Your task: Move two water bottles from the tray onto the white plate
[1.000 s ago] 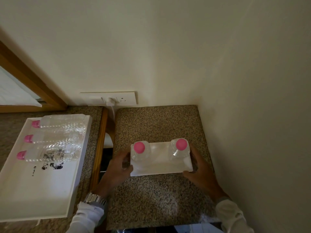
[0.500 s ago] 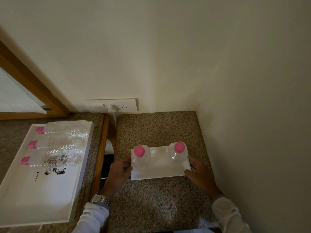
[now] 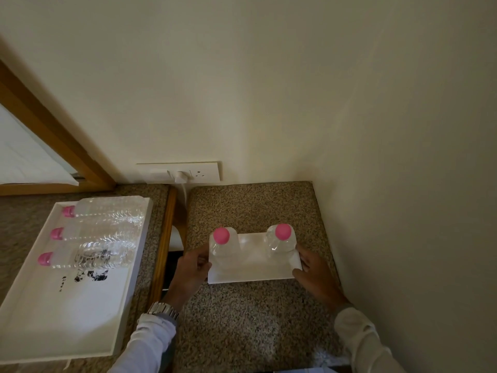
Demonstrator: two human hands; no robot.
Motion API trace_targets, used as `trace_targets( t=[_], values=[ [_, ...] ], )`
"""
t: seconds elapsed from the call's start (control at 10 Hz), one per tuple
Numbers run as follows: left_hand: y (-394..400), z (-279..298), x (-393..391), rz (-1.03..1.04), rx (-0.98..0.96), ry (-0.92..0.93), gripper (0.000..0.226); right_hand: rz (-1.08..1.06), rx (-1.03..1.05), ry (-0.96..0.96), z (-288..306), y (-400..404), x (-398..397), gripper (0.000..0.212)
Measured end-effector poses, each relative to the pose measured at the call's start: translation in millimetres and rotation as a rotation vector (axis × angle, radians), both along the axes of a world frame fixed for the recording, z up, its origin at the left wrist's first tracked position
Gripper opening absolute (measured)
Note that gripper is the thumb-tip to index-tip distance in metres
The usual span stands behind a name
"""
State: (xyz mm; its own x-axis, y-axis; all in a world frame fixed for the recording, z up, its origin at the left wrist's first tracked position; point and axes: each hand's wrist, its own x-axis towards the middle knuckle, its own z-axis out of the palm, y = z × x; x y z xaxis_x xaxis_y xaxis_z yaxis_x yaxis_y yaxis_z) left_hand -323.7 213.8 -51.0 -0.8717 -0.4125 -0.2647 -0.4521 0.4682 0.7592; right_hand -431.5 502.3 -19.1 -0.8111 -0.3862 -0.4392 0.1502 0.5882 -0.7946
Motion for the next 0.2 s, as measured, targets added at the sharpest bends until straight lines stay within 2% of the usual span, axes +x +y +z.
trace_targets(
  t=[0.1, 0.2],
  values=[
    [-2, 11, 1, -0.032, 0.101, 0.022, 0.039, 0.015, 0.039, 0.038, 4, 2, -10, 0.051],
    [-13, 27, -5, -0.052, 0.077, -0.013, 0.034, 0.026, 0.03, 0.112, 21, 0, -28, 0.026]
  ],
)
